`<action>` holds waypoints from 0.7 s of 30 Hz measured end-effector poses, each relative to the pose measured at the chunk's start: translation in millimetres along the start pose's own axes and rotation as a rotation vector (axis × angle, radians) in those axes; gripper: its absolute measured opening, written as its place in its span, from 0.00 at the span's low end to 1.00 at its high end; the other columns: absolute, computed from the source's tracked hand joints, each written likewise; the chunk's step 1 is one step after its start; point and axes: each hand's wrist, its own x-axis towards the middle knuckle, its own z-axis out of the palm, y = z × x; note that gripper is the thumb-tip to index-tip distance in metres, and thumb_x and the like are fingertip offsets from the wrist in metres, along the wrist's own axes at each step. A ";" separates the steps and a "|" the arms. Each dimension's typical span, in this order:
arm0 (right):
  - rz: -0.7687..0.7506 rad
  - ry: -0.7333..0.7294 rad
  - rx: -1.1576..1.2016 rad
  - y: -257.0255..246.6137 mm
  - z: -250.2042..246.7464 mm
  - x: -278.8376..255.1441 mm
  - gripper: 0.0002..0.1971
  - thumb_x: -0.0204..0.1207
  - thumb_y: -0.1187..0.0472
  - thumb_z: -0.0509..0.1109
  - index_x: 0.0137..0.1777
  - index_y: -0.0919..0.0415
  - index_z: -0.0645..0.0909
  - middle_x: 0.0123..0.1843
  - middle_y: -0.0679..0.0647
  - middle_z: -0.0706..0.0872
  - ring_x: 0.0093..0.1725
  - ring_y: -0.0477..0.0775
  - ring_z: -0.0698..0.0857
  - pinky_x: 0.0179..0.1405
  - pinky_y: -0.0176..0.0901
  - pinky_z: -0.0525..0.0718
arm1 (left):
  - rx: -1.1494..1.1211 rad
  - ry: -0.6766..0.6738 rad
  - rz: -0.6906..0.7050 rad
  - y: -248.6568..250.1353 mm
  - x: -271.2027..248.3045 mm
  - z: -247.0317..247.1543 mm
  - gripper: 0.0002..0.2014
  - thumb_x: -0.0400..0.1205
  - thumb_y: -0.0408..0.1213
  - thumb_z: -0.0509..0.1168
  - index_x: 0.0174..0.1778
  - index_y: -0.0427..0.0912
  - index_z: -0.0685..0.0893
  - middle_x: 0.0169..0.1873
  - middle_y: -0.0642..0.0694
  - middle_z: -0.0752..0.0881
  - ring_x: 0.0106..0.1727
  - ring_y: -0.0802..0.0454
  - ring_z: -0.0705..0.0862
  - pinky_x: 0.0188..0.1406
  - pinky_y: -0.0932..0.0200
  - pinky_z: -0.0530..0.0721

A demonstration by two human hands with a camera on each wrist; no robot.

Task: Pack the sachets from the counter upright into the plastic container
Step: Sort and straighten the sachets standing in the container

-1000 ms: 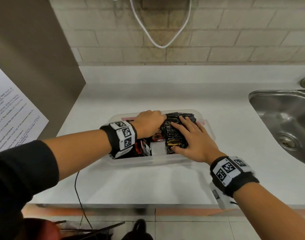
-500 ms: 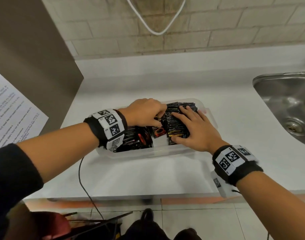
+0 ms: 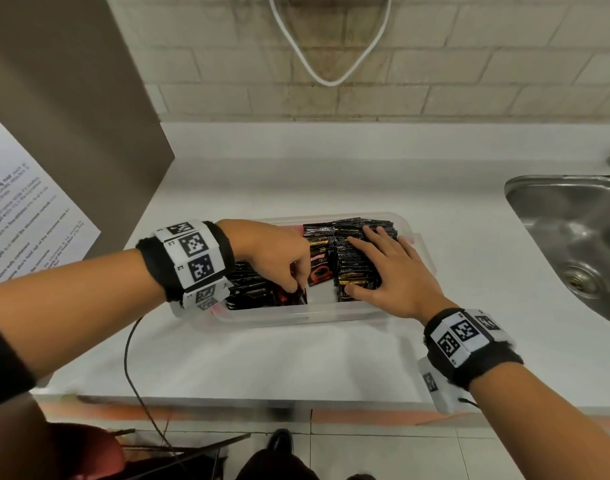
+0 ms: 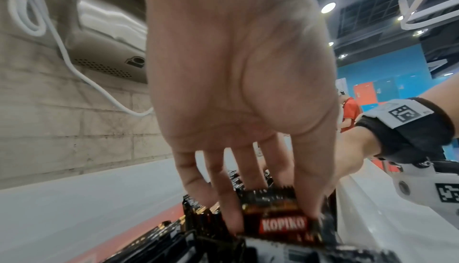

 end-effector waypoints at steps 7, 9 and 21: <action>-0.003 0.001 -0.004 -0.7 0.0 0.2 0.43 0.75 0.31 0.67 0.87 0.38 0.53 0.91 0.46 0.49 0.89 0.48 0.43 0.87 0.52 0.38 | 0.006 0.407 -0.048 -6.6 4.9 -9.2 0.06 0.85 0.40 0.69 0.52 0.43 0.88 0.40 0.50 0.87 0.41 0.54 0.83 0.44 0.53 0.80; -0.003 0.006 -0.001 -0.4 0.5 0.1 0.43 0.75 0.30 0.66 0.87 0.38 0.53 0.91 0.46 0.49 0.89 0.47 0.43 0.87 0.53 0.38 | 0.024 0.434 -0.102 -6.0 10.3 -9.5 0.05 0.84 0.38 0.70 0.51 0.41 0.87 0.41 0.48 0.86 0.44 0.49 0.84 0.45 0.52 0.82; -0.013 0.072 0.098 -2.0 -0.6 -4.5 0.43 0.74 0.33 0.71 0.86 0.39 0.59 0.90 0.45 0.54 0.89 0.46 0.45 0.88 0.54 0.40 | 0.126 0.474 -0.219 6.8 42.1 -2.0 0.09 0.81 0.37 0.72 0.40 0.45 0.78 0.32 0.53 0.74 0.38 0.47 0.78 0.31 0.57 0.70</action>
